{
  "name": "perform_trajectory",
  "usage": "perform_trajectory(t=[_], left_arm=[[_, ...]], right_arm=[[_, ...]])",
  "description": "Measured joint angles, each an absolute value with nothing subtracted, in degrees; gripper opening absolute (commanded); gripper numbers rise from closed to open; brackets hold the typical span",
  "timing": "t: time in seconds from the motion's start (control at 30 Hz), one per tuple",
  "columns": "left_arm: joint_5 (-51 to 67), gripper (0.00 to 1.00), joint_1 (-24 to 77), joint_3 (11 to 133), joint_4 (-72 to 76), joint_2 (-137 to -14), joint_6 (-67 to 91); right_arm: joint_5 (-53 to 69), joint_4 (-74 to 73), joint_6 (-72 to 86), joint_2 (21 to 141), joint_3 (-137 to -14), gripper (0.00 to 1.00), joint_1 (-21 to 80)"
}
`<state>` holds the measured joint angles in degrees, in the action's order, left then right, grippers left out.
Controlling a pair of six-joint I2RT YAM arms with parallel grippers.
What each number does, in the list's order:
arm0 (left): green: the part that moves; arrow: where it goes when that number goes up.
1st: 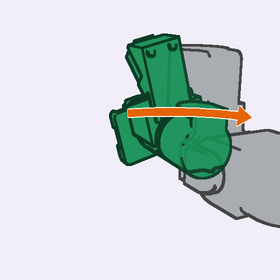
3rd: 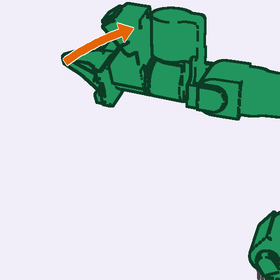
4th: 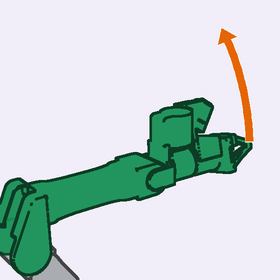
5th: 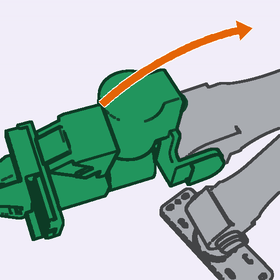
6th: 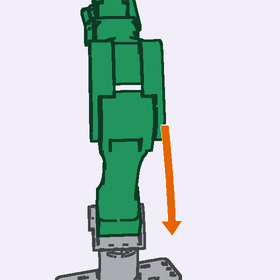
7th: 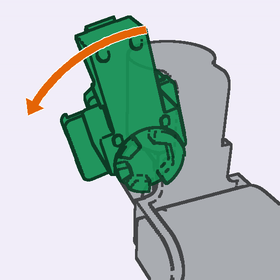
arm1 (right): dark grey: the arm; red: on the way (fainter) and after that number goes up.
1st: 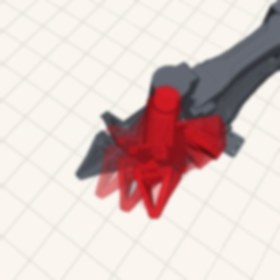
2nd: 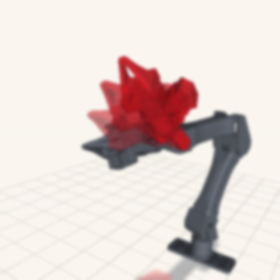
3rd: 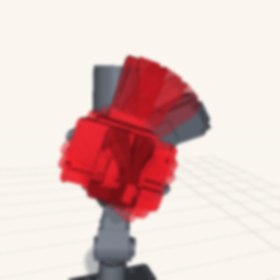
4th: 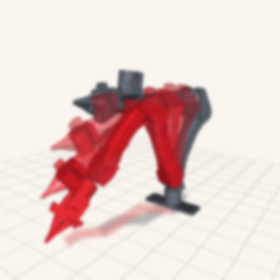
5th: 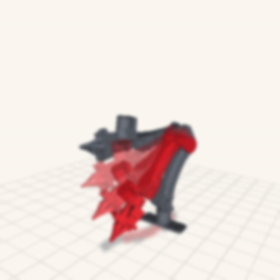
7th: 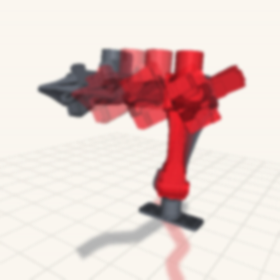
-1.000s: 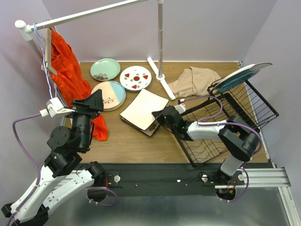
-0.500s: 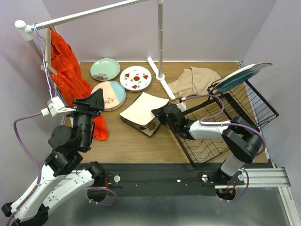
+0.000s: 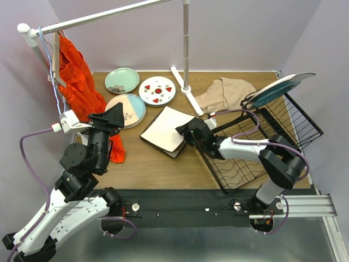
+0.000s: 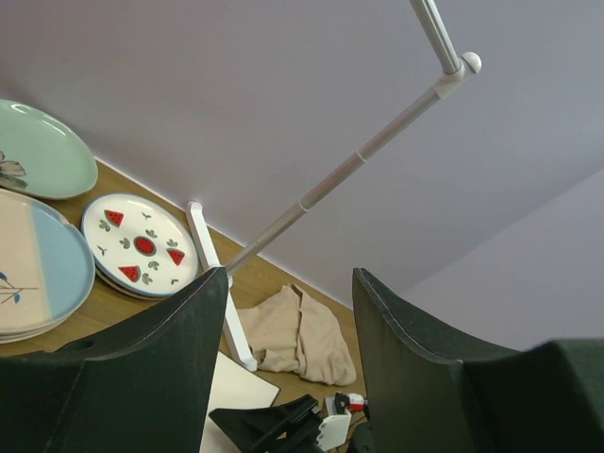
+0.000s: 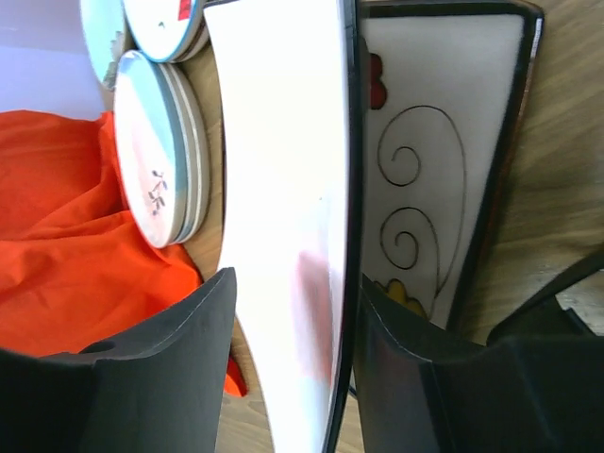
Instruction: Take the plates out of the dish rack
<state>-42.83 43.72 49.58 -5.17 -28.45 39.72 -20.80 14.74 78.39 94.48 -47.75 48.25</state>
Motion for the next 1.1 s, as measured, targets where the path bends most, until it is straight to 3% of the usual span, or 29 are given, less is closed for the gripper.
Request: perform_trajectory(t=[1.1], left_arm=[[-42.3,0.64,43.7,48.3,-3.9,-28.5,40.4]], right_arm=[[-23.9,-10.2,78.5,96.2,-59.0,0.60,47.9]])
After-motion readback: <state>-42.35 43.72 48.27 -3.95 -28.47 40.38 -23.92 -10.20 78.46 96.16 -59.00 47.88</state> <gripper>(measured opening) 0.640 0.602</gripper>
